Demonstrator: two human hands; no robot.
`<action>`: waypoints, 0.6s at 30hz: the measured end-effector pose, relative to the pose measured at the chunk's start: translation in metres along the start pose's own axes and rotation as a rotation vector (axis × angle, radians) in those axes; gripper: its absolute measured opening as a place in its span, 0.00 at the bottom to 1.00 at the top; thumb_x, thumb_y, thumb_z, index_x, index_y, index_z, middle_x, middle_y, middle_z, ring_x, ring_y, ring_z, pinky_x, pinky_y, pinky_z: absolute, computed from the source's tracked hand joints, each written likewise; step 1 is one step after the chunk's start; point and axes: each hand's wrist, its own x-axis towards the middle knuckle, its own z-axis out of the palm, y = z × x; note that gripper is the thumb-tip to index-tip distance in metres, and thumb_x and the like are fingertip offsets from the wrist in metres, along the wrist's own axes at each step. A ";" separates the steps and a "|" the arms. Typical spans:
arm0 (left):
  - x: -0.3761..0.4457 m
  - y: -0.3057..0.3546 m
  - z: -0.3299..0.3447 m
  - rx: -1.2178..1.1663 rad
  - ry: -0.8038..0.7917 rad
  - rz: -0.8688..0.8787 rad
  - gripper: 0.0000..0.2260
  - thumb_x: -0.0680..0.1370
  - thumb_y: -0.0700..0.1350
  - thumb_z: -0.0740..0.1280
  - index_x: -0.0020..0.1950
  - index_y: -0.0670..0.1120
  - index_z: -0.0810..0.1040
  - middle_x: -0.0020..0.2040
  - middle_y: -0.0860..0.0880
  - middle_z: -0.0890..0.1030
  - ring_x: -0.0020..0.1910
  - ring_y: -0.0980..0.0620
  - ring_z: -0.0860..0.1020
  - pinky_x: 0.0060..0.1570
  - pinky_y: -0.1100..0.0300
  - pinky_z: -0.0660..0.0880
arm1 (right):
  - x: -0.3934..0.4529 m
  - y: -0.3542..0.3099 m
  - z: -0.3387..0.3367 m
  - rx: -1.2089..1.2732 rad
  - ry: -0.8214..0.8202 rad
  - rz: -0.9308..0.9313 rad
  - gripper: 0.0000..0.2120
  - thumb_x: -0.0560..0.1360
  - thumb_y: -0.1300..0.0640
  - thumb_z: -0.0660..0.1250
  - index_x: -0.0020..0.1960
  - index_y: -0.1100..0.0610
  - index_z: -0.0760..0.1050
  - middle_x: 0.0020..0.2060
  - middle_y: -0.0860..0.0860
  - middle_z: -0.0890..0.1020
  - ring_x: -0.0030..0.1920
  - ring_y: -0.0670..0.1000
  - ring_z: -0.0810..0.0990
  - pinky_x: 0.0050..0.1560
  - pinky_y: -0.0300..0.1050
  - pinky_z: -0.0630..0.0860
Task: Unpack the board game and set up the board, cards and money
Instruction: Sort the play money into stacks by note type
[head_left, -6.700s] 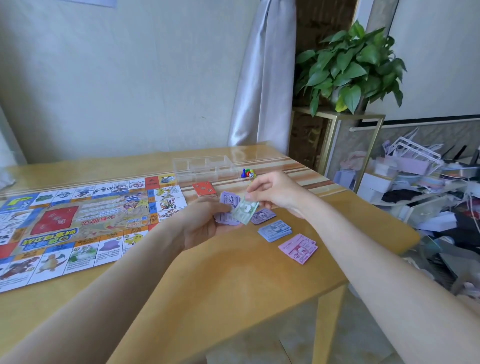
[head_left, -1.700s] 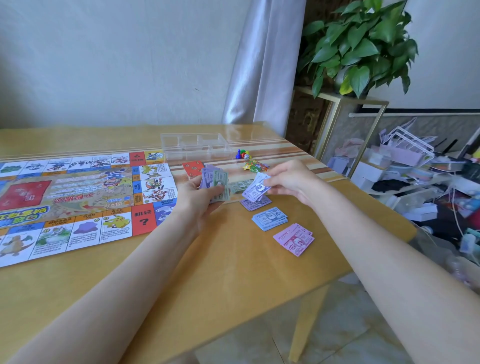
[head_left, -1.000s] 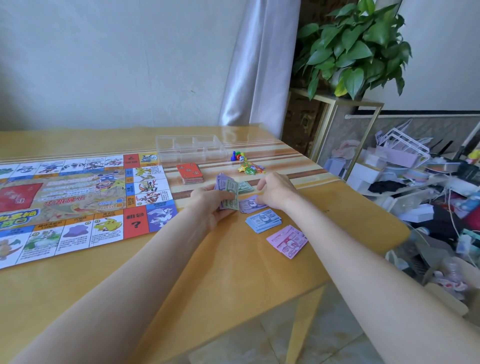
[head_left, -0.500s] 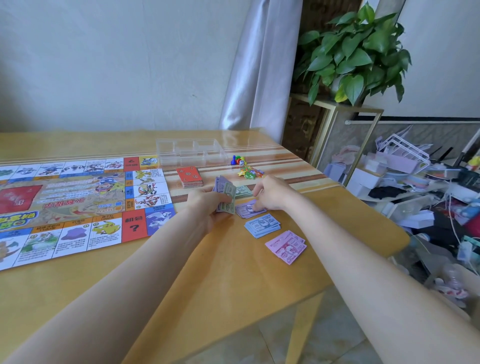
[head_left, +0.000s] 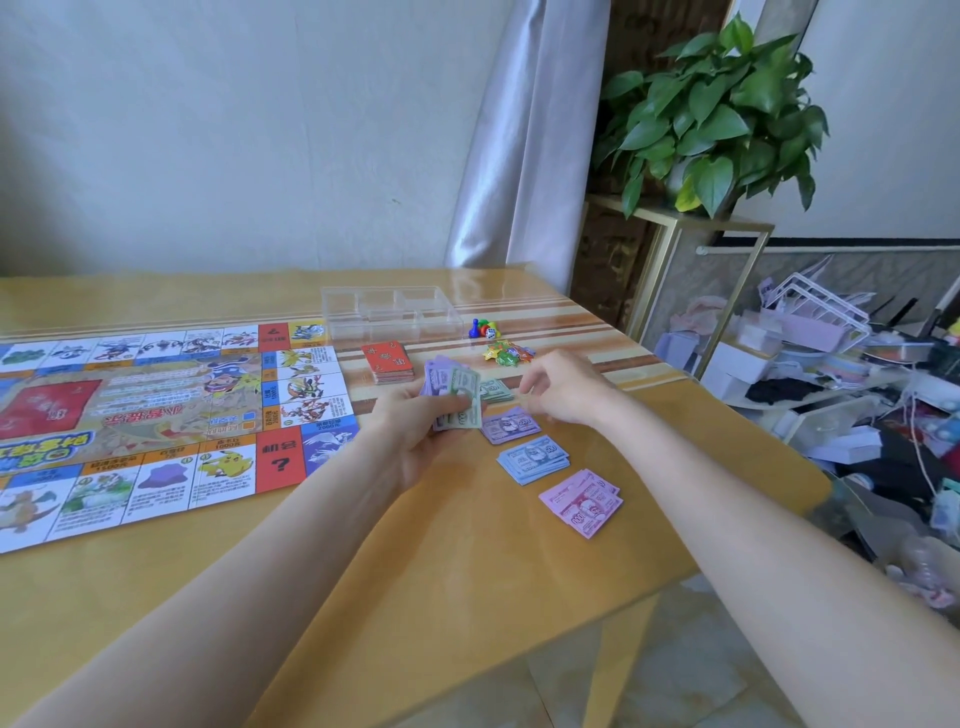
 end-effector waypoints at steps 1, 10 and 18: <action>-0.001 -0.002 0.000 -0.028 -0.010 -0.001 0.10 0.74 0.29 0.64 0.54 0.36 0.76 0.48 0.38 0.81 0.42 0.47 0.81 0.37 0.59 0.81 | -0.001 -0.002 -0.002 0.062 0.080 -0.015 0.05 0.74 0.59 0.69 0.49 0.58 0.80 0.44 0.52 0.79 0.37 0.48 0.75 0.34 0.37 0.70; -0.001 0.003 0.004 0.036 -0.095 0.065 0.04 0.78 0.36 0.63 0.48 0.41 0.77 0.42 0.44 0.81 0.39 0.52 0.81 0.37 0.63 0.80 | -0.002 -0.028 0.001 0.551 -0.061 -0.033 0.06 0.69 0.60 0.74 0.42 0.58 0.77 0.39 0.59 0.82 0.37 0.52 0.78 0.35 0.39 0.74; 0.008 0.015 -0.012 -0.133 0.019 0.133 0.09 0.81 0.35 0.57 0.58 0.34 0.72 0.45 0.40 0.81 0.42 0.46 0.81 0.41 0.59 0.81 | 0.017 -0.022 0.001 0.921 0.132 0.186 0.07 0.72 0.71 0.68 0.50 0.69 0.76 0.45 0.63 0.81 0.32 0.52 0.81 0.33 0.37 0.80</action>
